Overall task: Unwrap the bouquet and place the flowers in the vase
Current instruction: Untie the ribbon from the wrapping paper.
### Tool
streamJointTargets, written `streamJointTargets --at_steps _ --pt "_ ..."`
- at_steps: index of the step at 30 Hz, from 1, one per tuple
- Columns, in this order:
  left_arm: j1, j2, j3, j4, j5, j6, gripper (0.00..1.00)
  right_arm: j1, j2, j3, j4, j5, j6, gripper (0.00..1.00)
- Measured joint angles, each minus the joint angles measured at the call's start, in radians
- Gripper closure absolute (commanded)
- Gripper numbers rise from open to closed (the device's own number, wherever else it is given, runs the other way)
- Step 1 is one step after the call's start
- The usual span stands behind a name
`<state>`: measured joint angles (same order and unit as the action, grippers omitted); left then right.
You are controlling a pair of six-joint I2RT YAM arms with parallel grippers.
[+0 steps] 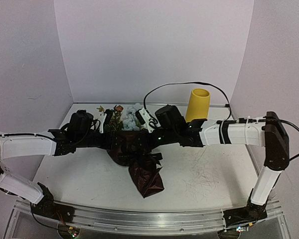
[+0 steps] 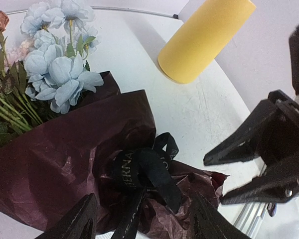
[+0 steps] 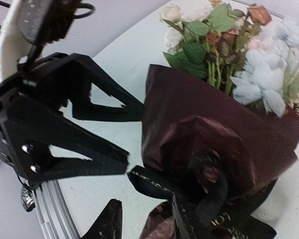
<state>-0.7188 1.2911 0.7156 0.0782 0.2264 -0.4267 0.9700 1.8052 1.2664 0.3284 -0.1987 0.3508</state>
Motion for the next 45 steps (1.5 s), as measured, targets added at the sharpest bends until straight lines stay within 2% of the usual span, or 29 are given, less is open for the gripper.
streamJointTargets --at_steps 5,12,18,22,25,30,32,35,37,41,45 --pt "-0.009 0.041 0.004 -0.001 0.014 0.055 0.29 -0.075 -0.058 -0.075 -0.003 0.009 0.074 0.64" --pt "-0.046 0.147 0.084 -0.046 0.008 0.119 0.33 -0.106 -0.069 -0.135 -0.013 0.058 0.144 0.64" --pt "-0.063 0.29 0.263 -0.161 -0.086 0.203 0.48 -0.098 -0.069 -0.132 -0.014 0.093 0.169 0.64" --pt "-0.063 0.383 0.356 -0.24 -0.145 0.217 0.45 -0.099 -0.069 -0.109 -0.02 0.111 0.165 0.65" --pt "-0.063 0.412 0.369 -0.28 -0.165 0.213 0.43 -0.099 -0.069 -0.101 -0.027 0.132 0.159 0.65" --pt "-0.064 0.435 0.379 -0.322 -0.183 0.197 0.46 -0.099 -0.069 -0.108 -0.048 0.165 0.174 0.65" --pt "-0.065 0.443 0.383 -0.324 -0.182 0.19 0.54 -0.099 -0.069 -0.121 -0.049 0.171 0.188 0.65" --pt "-0.068 0.447 0.384 -0.328 -0.182 0.185 0.79 -0.099 -0.069 -0.145 -0.054 0.178 0.204 0.67" --pt "-0.072 0.447 0.384 -0.331 -0.184 0.179 0.91 -0.099 -0.069 -0.153 -0.061 0.178 0.21 0.68" --pt "-0.079 0.443 0.384 -0.335 -0.187 0.163 1.0 -0.099 -0.062 -0.155 -0.062 0.173 0.222 0.68" --pt "-0.081 0.411 0.379 -0.342 -0.188 0.147 1.0 -0.099 -0.037 -0.155 -0.06 0.167 0.243 0.68"
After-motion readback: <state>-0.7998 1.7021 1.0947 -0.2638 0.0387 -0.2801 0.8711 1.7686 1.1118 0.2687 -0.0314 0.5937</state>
